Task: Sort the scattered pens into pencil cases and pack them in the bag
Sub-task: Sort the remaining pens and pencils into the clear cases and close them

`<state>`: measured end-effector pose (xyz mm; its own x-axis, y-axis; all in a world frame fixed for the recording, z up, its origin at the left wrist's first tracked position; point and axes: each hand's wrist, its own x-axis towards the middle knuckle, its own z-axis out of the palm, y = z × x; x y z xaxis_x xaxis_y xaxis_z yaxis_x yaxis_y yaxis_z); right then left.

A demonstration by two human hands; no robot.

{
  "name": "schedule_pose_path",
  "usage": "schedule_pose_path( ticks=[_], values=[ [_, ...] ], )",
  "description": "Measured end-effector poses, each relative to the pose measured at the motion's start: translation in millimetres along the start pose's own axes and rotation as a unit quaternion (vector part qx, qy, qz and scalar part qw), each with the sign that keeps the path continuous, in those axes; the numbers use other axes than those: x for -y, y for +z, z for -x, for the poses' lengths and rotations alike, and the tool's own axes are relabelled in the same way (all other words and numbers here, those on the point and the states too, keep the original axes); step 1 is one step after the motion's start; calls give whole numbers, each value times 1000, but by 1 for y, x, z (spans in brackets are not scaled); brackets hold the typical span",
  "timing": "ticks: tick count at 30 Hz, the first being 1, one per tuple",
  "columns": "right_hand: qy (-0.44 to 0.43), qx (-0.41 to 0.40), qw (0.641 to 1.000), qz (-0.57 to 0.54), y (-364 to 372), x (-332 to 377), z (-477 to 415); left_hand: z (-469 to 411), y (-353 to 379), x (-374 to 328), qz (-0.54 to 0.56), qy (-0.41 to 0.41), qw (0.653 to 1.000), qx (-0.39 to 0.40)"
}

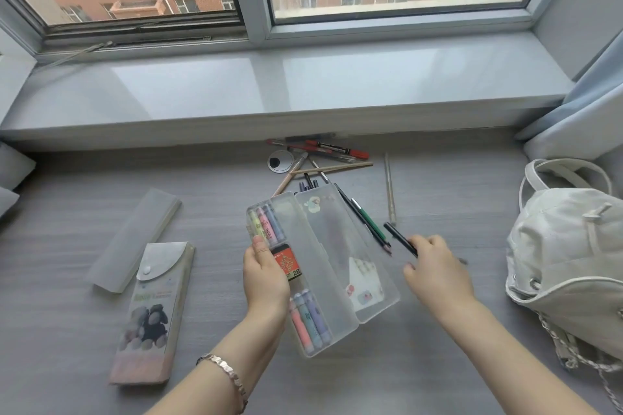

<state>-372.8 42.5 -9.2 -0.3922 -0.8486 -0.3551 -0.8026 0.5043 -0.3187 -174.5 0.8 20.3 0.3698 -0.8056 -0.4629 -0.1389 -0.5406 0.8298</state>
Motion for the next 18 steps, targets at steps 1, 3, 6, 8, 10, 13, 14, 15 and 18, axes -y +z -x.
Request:
schedule_pose_path(
  ticks=[1,3,6,8,10,13,14,15,18],
  values=[
    [20,11,1000,18,3,-8,-4,-1,-1,0,-3,3,1000,-1],
    [39,18,998,34,10,-22,-11,-4,-1,2,-4,7,1000,-1],
    [18,10,1000,21,18,-35,-17,-5,-2,4,-11,13,1000,-1],
    [-2,-27,1000,-1,16,-37,-23,-5,-2,5,-17,16,1000,-1],
    [-12,-62,998,-4,10,-36,-38,-3,-1,5,-19,15,1000,2],
    [3,-31,999,24,2,-40,-63,0,1,0,-20,11,1000,14],
    [4,-7,999,43,0,-41,-69,1,2,-1,-21,8,1000,18],
    [-2,10,998,64,0,-41,-74,0,3,-1,-21,7,1000,21],
    [-6,28,996,82,-3,-31,-73,-1,6,-3,-24,11,999,25]
  ],
)
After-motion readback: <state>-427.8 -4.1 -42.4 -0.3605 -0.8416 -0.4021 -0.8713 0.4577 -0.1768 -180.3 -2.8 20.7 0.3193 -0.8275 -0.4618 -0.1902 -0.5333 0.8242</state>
